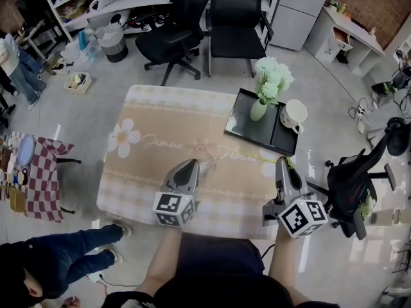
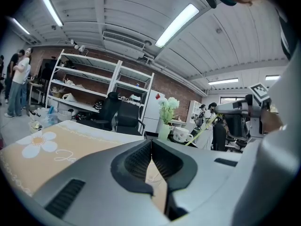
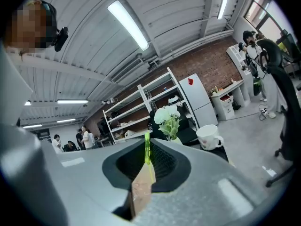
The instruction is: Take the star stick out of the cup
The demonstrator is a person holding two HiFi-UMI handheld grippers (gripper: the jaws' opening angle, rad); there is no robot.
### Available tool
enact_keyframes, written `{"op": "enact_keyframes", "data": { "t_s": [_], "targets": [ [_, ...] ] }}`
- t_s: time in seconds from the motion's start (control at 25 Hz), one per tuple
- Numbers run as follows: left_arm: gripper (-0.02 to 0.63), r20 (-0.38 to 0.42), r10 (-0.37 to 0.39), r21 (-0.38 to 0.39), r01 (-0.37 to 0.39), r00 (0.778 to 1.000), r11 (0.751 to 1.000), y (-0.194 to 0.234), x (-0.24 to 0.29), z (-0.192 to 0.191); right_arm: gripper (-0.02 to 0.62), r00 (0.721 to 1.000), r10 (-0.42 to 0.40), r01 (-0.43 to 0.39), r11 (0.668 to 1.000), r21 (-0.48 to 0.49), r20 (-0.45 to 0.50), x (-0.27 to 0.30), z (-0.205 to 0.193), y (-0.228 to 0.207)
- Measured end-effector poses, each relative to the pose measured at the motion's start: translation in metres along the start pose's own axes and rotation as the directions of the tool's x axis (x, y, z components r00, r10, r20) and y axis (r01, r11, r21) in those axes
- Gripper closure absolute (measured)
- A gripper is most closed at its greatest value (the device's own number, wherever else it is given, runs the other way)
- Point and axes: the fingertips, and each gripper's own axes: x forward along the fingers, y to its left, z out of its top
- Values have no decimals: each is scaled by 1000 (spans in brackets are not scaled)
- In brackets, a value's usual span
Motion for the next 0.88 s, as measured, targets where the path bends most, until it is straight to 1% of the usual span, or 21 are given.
{"op": "enact_keyframes", "data": {
  "t_s": [0.12, 0.24, 0.44, 0.88],
  "targets": [
    [595, -1, -5, 0, 5, 1000, 1000, -3, 0, 0, 580, 997, -27, 25, 999, -34, -72, 2, -21, -7],
    [595, -2, -9, 0, 9, 1000, 1000, -5, 0, -1, 580, 994, -24, 22, 1000, -22, -108, 2, -34, -10],
    [594, -7, -9, 4, 9, 1000, 1000, -7, -1, -2, 580, 992, -21, 19, 1000, -13, -121, 2, -39, -12],
    [594, -8, -7, 10, 7, 1000, 1000, -6, -3, -2, 580, 993, -15, 14, 1000, -10, -113, 2, -38, -9]
  ]
}}
